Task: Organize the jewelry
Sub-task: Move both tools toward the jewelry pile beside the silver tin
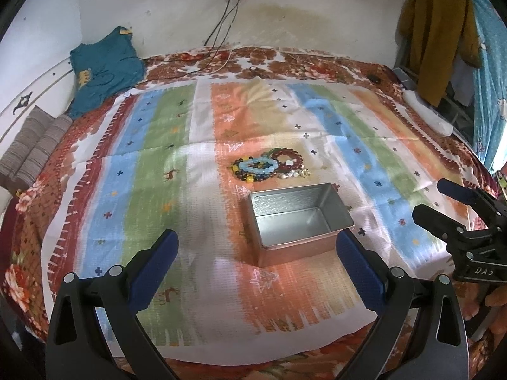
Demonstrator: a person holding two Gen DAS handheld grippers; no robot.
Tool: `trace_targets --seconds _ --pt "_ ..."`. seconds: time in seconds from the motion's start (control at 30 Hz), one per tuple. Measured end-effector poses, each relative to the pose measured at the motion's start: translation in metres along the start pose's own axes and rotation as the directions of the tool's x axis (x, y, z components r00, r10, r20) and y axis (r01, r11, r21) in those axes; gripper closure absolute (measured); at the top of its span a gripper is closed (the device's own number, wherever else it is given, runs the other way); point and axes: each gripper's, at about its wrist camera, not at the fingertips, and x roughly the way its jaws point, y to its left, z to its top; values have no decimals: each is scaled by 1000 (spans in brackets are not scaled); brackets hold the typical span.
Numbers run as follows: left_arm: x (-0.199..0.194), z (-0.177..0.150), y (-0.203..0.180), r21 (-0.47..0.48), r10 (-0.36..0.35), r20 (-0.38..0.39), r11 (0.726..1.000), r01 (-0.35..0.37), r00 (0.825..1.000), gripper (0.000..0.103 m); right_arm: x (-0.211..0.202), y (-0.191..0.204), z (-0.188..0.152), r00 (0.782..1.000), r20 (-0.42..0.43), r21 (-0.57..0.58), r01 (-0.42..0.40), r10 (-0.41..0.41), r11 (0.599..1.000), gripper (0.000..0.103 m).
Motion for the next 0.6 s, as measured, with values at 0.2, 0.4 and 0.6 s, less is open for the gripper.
trace_targets --seconds 0.2,0.4,0.6 --pt "11 13 14 -62 -7 -18 998 6 1000 6 11 -7 12 998 -8 -9 57 -57 998 4" --pt "27 26 13 -43 12 -49 999 -14 999 6 26 -16 24 997 -42 2 65 -65 998 4" --pt "45 45 16 -52 33 -75 998 -37 997 6 45 -23 44 995 -55 14 84 -83 996 4"
